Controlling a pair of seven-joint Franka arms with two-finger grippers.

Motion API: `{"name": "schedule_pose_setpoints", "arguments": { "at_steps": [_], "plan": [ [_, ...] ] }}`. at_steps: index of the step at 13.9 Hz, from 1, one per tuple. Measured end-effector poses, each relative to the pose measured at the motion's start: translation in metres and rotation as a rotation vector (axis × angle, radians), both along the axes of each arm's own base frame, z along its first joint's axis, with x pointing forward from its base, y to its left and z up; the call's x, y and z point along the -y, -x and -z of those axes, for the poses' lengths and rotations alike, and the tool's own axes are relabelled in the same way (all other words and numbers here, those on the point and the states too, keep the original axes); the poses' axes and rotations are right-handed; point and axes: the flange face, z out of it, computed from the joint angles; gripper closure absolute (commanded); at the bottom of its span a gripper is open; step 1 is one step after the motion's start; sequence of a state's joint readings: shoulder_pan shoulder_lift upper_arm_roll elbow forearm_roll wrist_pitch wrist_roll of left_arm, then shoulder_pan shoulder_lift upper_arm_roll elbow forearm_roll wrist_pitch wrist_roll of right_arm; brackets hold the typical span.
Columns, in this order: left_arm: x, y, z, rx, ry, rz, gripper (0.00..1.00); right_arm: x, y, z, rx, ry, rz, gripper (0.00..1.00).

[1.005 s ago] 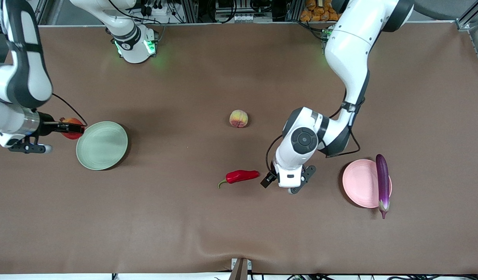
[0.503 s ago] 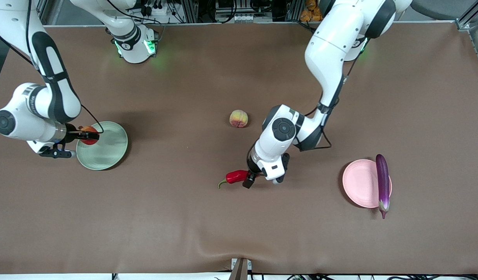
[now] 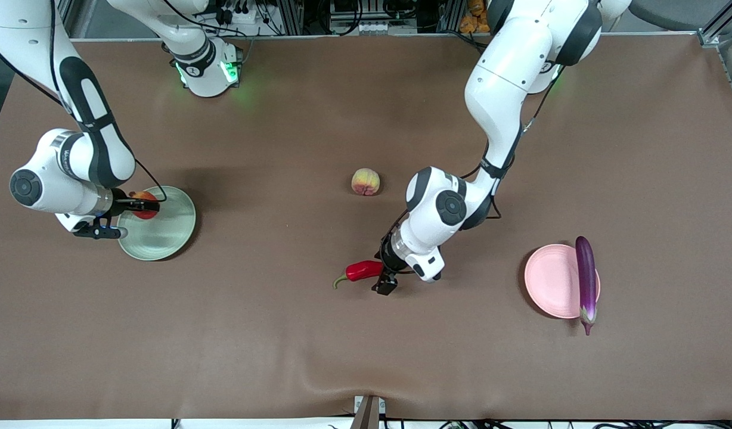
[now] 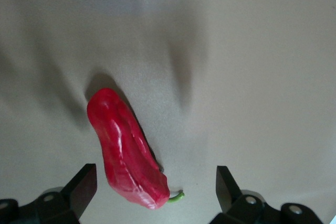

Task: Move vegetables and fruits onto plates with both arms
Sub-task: 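Lower the apple onto the green plate while the left gripper grasps the chili, then release the apple and reach the peach while the left gripper lifts the chili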

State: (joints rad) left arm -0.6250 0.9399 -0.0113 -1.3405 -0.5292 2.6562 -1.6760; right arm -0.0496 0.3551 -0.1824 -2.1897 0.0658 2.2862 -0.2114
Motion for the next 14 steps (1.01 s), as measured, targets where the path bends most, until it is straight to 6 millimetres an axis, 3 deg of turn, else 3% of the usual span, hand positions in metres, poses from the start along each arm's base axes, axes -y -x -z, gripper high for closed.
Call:
{"name": "schedule_pose_setpoints", "arguments": {
  "at_steps": [2,6,8,11,12,13,14],
  "plan": [
    [-0.001,0.001,0.010,-0.008,0.030,-0.019,0.00,0.000,-0.010,-0.013,-0.030,-0.019,-0.029,0.00],
    [0.010,0.012,0.028,-0.016,0.073,-0.042,0.00,-0.008,-0.048,-0.077,-0.081,-0.059,-0.068,0.00],
    [0.014,0.016,0.036,-0.015,0.093,-0.043,0.00,-0.016,-0.060,-0.099,-0.091,-0.072,-0.071,0.00],
    [0.004,0.009,0.039,-0.018,0.119,-0.043,0.00,-0.039,-0.075,-0.127,-0.111,-0.061,-0.022,0.00],
    [0.000,0.007,0.039,-0.018,0.122,-0.046,0.04,-0.050,-0.079,-0.136,-0.113,-0.052,0.002,0.00],
    [-0.001,0.006,0.039,-0.017,0.122,-0.045,0.23,-0.064,-0.085,-0.144,-0.111,-0.045,0.034,0.00],
    [-0.001,0.006,0.039,-0.010,0.121,-0.037,0.37,-0.078,-0.089,-0.153,-0.109,-0.043,0.066,0.00]
  ]
}}
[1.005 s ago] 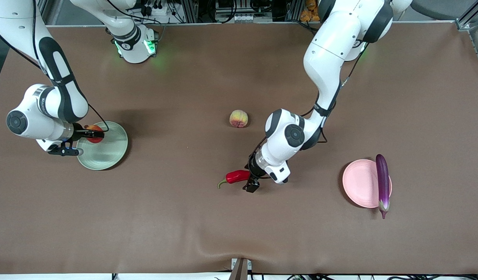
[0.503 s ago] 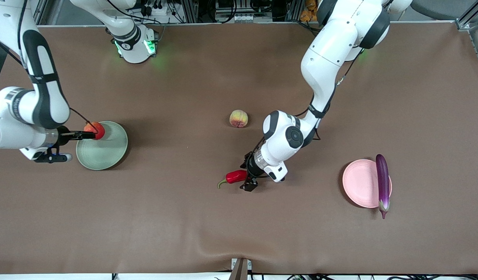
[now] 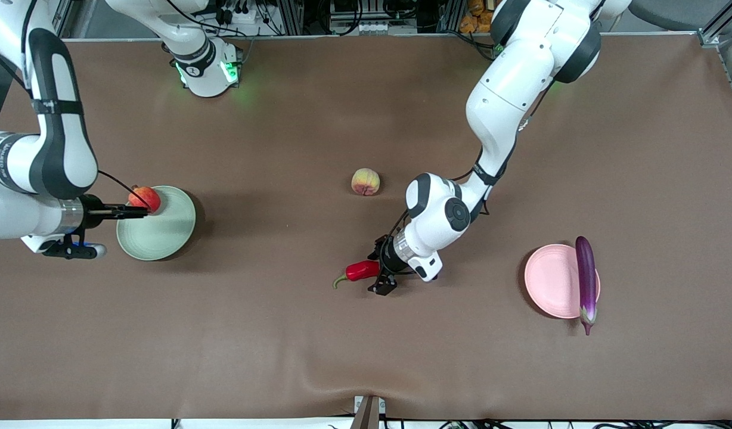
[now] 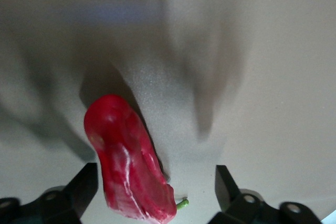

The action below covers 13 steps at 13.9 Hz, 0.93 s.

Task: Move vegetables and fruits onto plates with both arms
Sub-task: 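Release the apple and reach the peach while the left gripper lifts the chili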

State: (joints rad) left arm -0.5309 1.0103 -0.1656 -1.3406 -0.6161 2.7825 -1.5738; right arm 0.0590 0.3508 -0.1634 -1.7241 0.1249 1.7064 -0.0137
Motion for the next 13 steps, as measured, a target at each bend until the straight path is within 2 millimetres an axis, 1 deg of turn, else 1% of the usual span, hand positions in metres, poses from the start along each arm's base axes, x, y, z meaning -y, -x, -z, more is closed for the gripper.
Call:
{"name": "schedule_pose_setpoints", "arguments": {
  "at_steps": [1,3,5,8,9,10,11,13],
  "plan": [
    [0.001,0.000,-0.001,0.007,0.001,0.004,0.48,-0.014,-0.003,-0.007,0.000,-0.003,0.029,0.00],
    [0.003,0.002,-0.002,0.014,0.005,0.008,0.62,-0.034,-0.007,-0.017,-0.001,-0.009,0.068,0.00],
    [0.004,0.002,-0.002,0.021,0.007,0.009,0.64,-0.046,-0.009,-0.020,-0.006,0.001,0.102,0.00],
    [0.007,0.004,-0.002,0.040,0.003,0.031,0.68,-0.056,-0.008,-0.021,-0.027,0.011,0.169,0.00],
    [0.009,0.005,-0.003,0.054,0.000,0.050,0.68,-0.060,-0.008,-0.025,-0.045,-0.002,0.198,0.00],
    [0.010,0.005,-0.004,0.070,-0.003,0.063,0.72,-0.066,-0.007,-0.030,-0.061,-0.016,0.217,0.00],
    [0.010,0.004,-0.006,0.089,-0.005,0.075,0.72,-0.074,-0.008,-0.034,-0.069,-0.036,0.224,0.00],
    [0.008,-0.003,-0.018,0.134,-0.019,0.116,0.72,-0.102,-0.008,-0.038,-0.075,-0.072,0.222,0.00]
  ]
}}
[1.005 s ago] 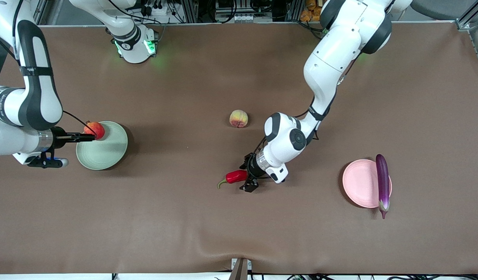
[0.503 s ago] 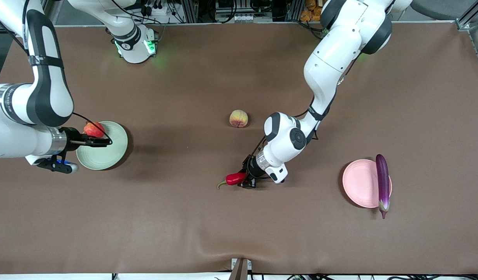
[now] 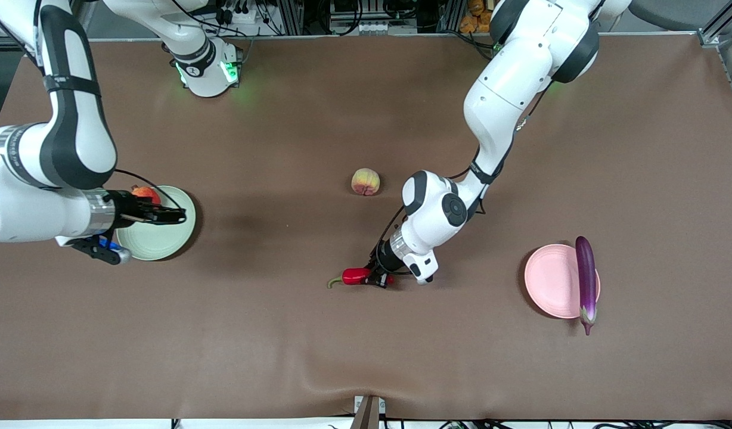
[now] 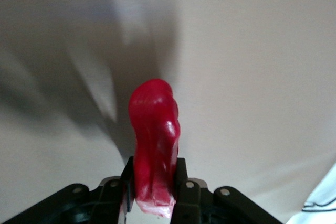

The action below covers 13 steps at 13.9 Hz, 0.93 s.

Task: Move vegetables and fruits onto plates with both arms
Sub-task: 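Release the apple and reach the peach while the left gripper lifts the chili, then carry the chili to the pink plate while the right gripper grasps the peach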

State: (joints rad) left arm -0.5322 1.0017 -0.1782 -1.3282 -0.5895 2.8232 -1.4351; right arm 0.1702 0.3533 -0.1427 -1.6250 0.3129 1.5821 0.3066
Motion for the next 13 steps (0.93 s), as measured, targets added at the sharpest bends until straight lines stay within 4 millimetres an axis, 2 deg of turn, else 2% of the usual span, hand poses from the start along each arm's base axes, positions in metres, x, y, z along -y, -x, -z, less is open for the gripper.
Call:
{"name": "schedule_pose_setpoints", "arguments": {
  "at_steps": [3,5,7,10,13],
  "plan": [
    [-0.006,-0.011,-0.030,0.022,-0.052,0.092,0.72,-0.055,0.001,-0.003,0.010,-0.015,0.033,0.00],
    [-0.019,-0.021,-0.052,0.037,-0.125,0.169,0.72,-0.104,0.007,-0.002,0.015,0.011,0.051,0.00],
    [-0.040,-0.033,-0.071,0.066,-0.228,0.255,0.71,-0.158,0.019,0.002,0.010,0.027,0.055,0.00],
    [-0.067,-0.045,-0.091,0.108,-0.343,0.407,0.70,-0.227,0.036,0.009,0.051,0.048,0.064,0.00],
    [-0.115,-0.061,-0.104,0.119,-0.396,0.584,0.67,-0.311,0.064,0.036,0.121,0.053,0.022,0.00]
  ]
}}
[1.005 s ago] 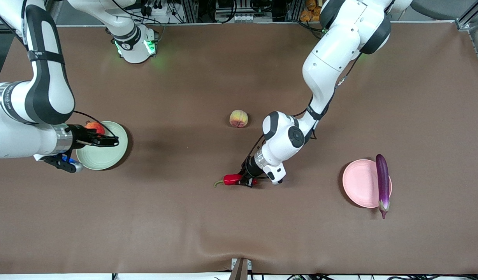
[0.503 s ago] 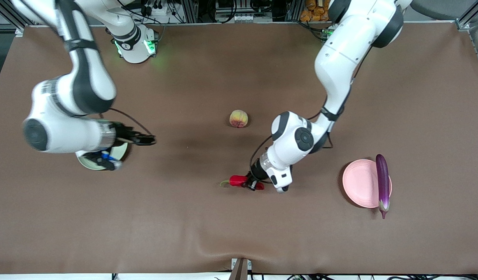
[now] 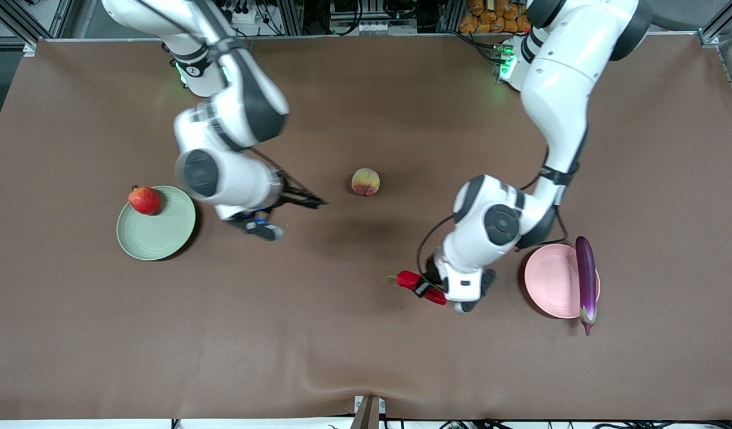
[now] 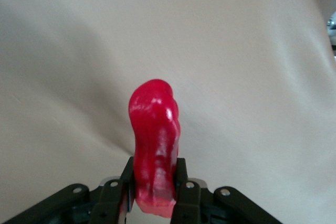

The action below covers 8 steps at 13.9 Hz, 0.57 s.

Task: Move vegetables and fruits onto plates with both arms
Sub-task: 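Carry the chili to the pink plate while the right gripper grasps the peach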

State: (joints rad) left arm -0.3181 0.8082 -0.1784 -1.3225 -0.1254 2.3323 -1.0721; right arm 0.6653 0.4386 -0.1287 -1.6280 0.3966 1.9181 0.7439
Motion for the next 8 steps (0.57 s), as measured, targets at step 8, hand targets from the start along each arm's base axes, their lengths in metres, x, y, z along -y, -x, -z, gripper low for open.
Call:
{"name": "schedule_pose_setpoints", "arguments": {
  "at_steps": [8],
  "plan": [
    [-0.198,-0.040,-0.006,-0.044,0.059,0.369,0.64,-0.111,0.089,0.078,0.046,0.097,-0.062,0.00]
  ]
}}
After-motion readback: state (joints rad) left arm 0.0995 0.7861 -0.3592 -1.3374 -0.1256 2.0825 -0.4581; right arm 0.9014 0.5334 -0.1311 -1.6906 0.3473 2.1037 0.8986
